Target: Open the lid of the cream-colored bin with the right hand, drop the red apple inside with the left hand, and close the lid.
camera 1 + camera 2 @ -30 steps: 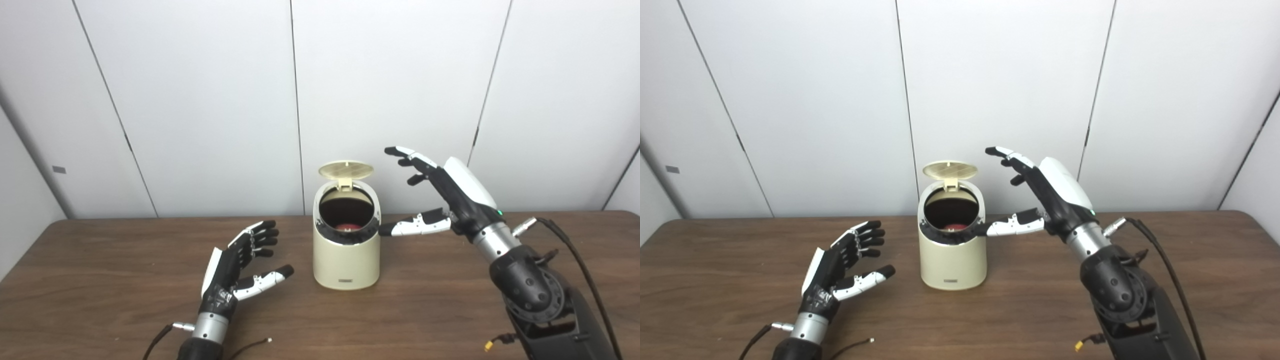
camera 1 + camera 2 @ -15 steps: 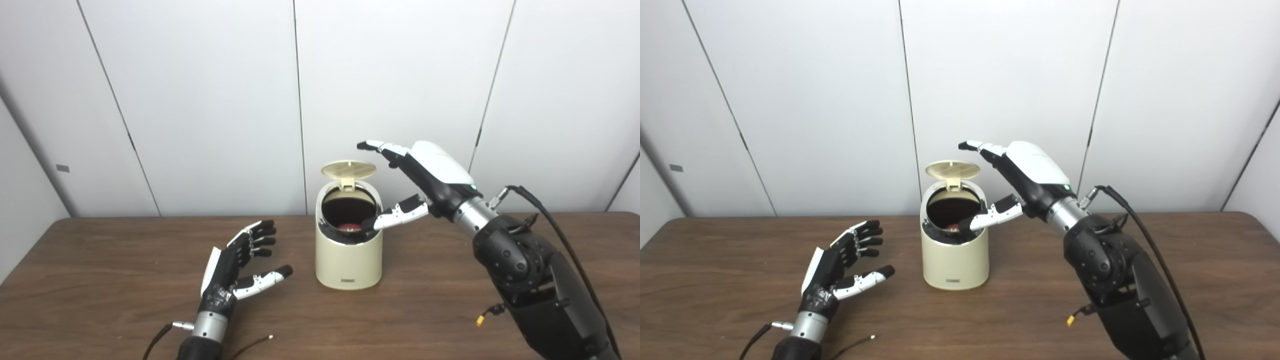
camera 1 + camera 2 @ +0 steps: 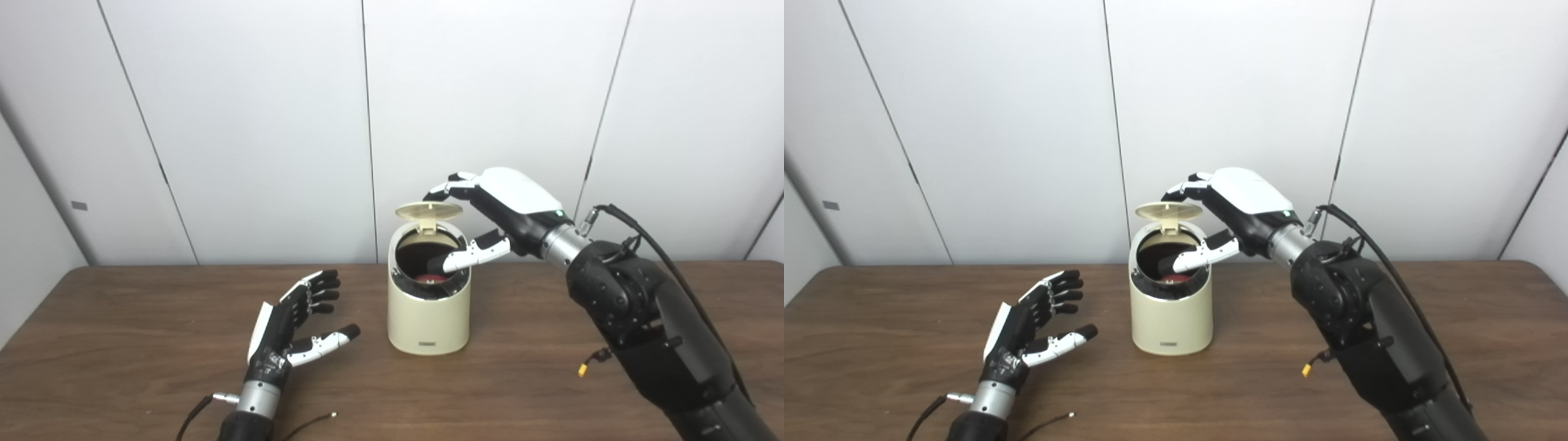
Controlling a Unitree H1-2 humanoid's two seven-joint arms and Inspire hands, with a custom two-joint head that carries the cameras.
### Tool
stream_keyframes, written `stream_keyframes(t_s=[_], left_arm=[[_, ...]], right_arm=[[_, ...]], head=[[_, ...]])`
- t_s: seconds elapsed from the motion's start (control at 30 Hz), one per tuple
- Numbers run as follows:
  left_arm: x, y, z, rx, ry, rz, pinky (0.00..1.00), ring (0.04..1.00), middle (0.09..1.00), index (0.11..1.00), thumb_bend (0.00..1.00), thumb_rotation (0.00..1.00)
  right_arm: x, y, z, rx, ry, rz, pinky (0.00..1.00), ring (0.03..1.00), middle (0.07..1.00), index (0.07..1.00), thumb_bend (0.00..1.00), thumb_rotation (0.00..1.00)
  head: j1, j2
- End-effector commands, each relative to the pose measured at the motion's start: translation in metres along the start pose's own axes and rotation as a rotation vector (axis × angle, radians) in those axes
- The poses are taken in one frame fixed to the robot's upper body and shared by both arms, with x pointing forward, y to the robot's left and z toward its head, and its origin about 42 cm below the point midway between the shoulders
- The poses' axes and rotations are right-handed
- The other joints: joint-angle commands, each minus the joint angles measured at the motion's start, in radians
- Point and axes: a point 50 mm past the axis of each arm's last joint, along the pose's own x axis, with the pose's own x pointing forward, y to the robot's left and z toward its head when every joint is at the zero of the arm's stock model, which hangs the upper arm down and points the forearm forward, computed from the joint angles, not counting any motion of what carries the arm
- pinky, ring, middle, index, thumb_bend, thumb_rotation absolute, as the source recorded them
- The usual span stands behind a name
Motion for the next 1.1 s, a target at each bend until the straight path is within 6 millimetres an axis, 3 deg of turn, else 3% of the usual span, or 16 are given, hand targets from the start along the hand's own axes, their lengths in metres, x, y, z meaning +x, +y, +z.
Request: stream_keyframes(t_s=[0.0, 0.23, 0.37, 0.6, 0.97, 1.07], left_arm=[[-0.016, -0.006, -0.014, -0.007, 0.041, 0.002, 0.7, 0.756, 0.784, 0.804, 0.77, 0.13], [-0.016, -0.013, -0.012, -0.009, 0.056, -0.001, 0.69, 0.758, 0.783, 0.801, 0.77, 0.13], [-0.016, -0.013, -0.011, 0.007, 0.061, -0.002, 0.69, 0.762, 0.788, 0.807, 0.79, 0.17], [-0.016, -0.013, -0.01, 0.001, 0.061, -0.001, 0.7, 0.764, 0.785, 0.811, 0.77, 0.14], [-0.015, -0.011, -0.008, 0.012, 0.058, 0.001, 0.69, 0.761, 0.783, 0.798, 0.78, 0.17], [-0.016, -0.011, -0.008, 0.014, 0.065, 0.004, 0.69, 0.759, 0.783, 0.799, 0.77, 0.15]], right_arm=[[0.007, -0.03, 0.013, -0.051, -0.054, -0.068, 0.81, 0.93, 0.783, 0.743, 0.76, 0.64], [-0.002, -0.028, 0.015, -0.07, -0.081, -0.051, 0.91, 0.903, 0.725, 0.695, 0.71, 0.5], [-0.006, -0.027, 0.017, -0.094, -0.096, -0.034, 0.99, 0.877, 0.696, 0.681, 0.69, 0.49], [-0.007, -0.022, 0.019, -0.104, -0.122, -0.015, 0.97, 0.821, 0.66, 0.652, 0.68, 0.45], [-0.015, -0.004, 0.017, -0.074, -0.13, 0.014, 0.97, 0.829, 0.682, 0.677, 0.68, 0.48], [-0.018, 0.003, 0.017, -0.061, -0.138, 0.018, 0.94, 0.821, 0.673, 0.666, 0.69, 0.44]], head=[[0.0, 0.003], [0.02, 0.01], [0.021, 0.014], [0.019, 0.018], [0.025, 0.027], [0.024, 0.03]])
